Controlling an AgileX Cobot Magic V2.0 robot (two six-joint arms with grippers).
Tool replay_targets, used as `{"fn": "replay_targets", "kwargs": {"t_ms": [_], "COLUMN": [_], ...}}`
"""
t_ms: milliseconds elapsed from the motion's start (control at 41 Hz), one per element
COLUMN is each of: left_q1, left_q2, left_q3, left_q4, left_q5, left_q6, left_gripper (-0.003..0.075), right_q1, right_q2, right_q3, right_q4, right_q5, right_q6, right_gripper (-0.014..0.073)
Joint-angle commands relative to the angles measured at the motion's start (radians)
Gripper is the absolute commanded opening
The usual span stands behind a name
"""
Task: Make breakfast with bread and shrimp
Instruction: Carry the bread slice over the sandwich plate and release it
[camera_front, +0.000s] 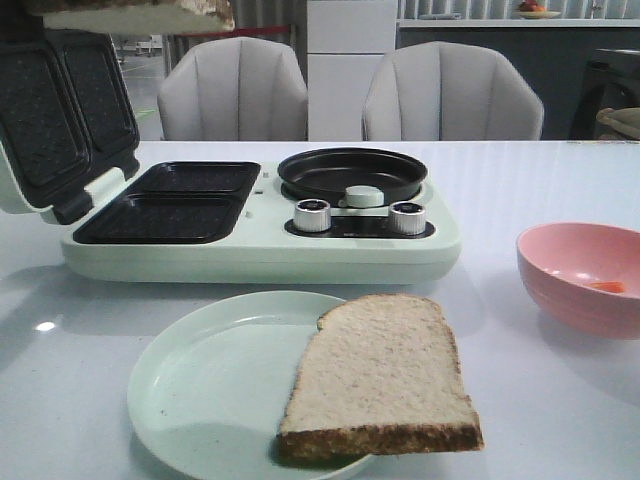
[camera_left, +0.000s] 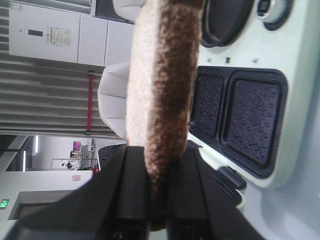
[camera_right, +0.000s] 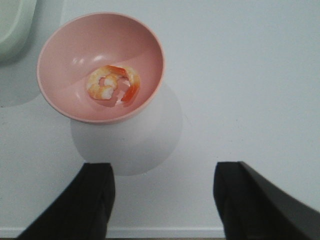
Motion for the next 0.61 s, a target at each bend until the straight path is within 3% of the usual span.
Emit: {"fn": "replay_targets", "kwargs": {"t_ms": [0,268,585], "left_q1": [0.097,0.378,0.536], "left_q2": [0.036,0.255,0.475], "left_q3": [-0.084,-0.259,-0.442], "left_q4": [0.074,0.074,0.074], "left_q5": [-0.091,-0.293,-0.403], "left_q6": [-0.017,-0.017,-0.017], "left_gripper": [0.0098,0.0098,0.0099], "right_q1": [0.0,0.0,0.0], "right_q2": [0.0,0.0,0.0], "right_q3": [-0.034,-0.034,-0.034], "right_q4": [-0.014,-0.014,-0.014], "right_q5": [-0.066,-0.066,-0.066], "right_q6": [-0.007,-0.007,-0.007], "right_gripper": [0.0535,0.0535,0.0535]}}
